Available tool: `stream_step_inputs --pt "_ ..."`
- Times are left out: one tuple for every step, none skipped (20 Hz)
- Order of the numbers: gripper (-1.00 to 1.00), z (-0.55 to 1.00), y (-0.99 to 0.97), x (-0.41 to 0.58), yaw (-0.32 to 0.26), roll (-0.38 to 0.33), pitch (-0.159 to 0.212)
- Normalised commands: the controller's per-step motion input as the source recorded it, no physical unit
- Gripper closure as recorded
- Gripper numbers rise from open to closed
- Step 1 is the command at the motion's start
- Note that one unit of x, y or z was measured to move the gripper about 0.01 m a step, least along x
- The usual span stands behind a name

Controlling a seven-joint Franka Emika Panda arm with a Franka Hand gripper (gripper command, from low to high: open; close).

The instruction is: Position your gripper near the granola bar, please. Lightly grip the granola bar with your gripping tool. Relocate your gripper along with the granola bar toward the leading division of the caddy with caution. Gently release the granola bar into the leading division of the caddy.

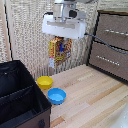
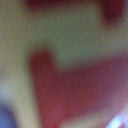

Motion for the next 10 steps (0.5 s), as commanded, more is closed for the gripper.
stream_step_inputs --pt "1.0 0.18 0.63 0.0 -0.164 0.0 0.001" --pt "1.0 0.18 0.63 0.0 -0.163 0.0 0.003" --pt "1.0 0.18 0.63 0.0 -0.163 0.0 0.003" --pt "1.0 0.16 0.63 -0.009 -0.159 0.0 0.012" --pt "1.0 0.15 0.63 -0.017 -0.156 0.0 0.015" --pt "1.0 0.15 0.63 -0.02 -0.154 0.0 0.019" --pt "1.0 0.14 0.63 -0.023 -0.152 0.0 0.02" --pt "1.0 0.14 0.62 -0.034 -0.147 0.0 0.028" --pt "1.0 0.13 0.62 -0.046 -0.139 0.0 0.039" --pt "1.0 0.12 0.61 -0.063 -0.126 0.0 0.056"
